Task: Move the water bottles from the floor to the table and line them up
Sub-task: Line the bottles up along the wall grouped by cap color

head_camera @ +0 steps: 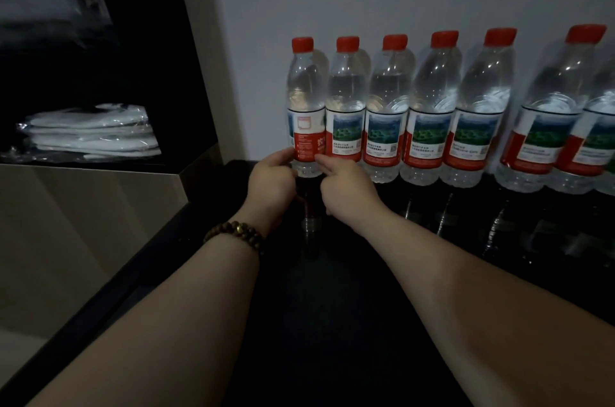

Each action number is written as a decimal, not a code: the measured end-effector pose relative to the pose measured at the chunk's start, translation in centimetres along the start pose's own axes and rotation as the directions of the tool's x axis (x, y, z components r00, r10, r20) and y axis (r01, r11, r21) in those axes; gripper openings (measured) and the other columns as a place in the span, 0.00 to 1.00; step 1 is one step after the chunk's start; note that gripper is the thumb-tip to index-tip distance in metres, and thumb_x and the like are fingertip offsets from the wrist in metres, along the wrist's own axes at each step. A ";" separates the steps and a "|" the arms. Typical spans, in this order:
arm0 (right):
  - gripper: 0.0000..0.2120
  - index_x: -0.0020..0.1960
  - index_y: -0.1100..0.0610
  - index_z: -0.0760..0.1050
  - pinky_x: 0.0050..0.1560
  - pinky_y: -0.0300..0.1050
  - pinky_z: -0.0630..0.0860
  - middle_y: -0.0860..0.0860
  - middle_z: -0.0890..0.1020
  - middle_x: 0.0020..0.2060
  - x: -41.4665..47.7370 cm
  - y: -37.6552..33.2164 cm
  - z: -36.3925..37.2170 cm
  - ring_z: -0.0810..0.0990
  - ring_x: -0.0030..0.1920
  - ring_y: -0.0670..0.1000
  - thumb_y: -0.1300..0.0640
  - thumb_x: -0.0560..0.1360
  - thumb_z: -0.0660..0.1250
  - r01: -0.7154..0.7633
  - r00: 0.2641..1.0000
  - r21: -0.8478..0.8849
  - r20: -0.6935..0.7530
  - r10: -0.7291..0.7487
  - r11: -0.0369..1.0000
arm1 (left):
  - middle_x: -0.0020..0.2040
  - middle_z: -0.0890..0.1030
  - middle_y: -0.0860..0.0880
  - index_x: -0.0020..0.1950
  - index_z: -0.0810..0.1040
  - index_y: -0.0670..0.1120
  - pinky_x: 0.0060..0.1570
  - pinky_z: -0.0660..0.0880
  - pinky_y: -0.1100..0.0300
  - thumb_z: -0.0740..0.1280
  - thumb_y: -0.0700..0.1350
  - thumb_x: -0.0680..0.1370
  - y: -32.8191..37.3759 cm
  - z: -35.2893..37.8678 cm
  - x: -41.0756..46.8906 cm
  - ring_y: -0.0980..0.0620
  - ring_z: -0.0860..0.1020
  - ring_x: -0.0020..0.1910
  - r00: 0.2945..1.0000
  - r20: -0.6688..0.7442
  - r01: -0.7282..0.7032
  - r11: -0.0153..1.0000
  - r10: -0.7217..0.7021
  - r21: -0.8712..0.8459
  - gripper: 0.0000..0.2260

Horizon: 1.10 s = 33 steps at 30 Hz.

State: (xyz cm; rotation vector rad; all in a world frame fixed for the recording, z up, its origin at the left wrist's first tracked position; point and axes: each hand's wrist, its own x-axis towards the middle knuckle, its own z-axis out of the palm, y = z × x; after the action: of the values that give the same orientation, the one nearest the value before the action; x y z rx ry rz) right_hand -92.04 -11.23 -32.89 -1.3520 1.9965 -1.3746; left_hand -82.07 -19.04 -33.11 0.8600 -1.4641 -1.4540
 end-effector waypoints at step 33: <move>0.38 0.80 0.48 0.64 0.62 0.57 0.80 0.50 0.73 0.75 0.7 0.7 -0.3 0.79 0.65 0.59 0.66 0.71 0.63 -0.009 1.000 -0.117 0.026 0.012 0.993 | 0.50 0.85 0.51 0.66 0.80 0.42 0.41 0.82 0.61 0.67 0.27 0.73 -0.2 0.2 0.2 0.51 0.85 0.49 0.993 -0.120 -0.005 1.000 0.007 0.017 0.22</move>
State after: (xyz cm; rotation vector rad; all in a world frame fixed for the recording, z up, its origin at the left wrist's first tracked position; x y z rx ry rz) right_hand -92.97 -11.62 -33.20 -1.3996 2.0928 -1.2454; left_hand -82.30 -19.14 -33.30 0.9364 -1.3890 -1.3634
